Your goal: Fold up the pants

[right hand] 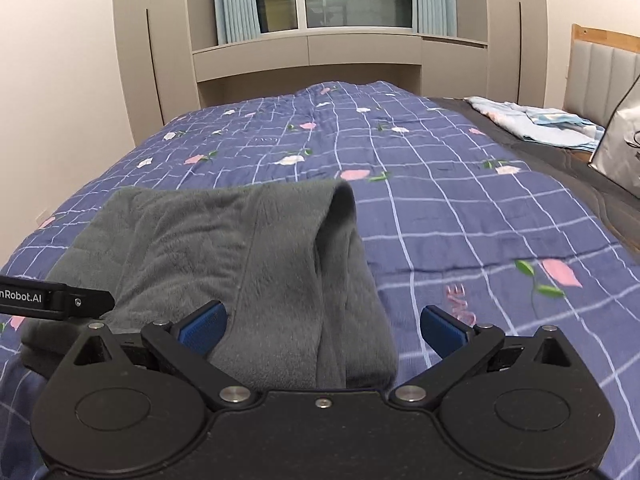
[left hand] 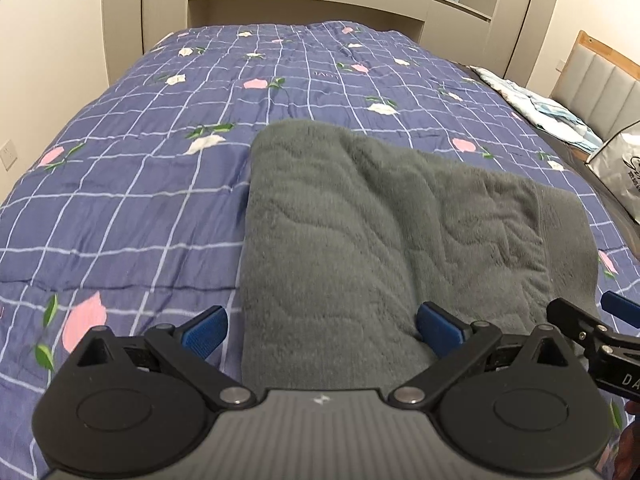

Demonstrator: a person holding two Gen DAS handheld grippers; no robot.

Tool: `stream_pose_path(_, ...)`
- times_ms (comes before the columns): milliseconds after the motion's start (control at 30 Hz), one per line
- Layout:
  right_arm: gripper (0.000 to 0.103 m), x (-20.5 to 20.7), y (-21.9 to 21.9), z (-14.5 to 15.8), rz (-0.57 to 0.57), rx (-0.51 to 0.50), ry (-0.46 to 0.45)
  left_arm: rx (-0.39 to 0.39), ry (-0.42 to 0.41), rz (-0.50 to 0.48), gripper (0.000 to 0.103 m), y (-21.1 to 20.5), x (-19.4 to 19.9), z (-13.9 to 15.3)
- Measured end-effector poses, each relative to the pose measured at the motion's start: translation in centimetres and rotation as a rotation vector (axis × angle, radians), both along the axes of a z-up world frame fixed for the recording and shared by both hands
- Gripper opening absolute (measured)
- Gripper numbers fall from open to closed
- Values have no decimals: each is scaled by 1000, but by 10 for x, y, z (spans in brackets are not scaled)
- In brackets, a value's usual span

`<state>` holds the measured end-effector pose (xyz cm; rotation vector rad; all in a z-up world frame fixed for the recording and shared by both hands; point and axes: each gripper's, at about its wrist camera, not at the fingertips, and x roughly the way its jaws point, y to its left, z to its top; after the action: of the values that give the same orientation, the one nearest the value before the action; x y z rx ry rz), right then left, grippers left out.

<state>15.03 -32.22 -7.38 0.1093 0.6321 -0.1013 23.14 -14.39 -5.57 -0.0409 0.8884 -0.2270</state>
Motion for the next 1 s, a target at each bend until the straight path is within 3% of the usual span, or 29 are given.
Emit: stream_pose_path(1000, 102, -8, 3, -17, -35, 50, 28, -24, 23, -15, 102, 2, -12, -11)
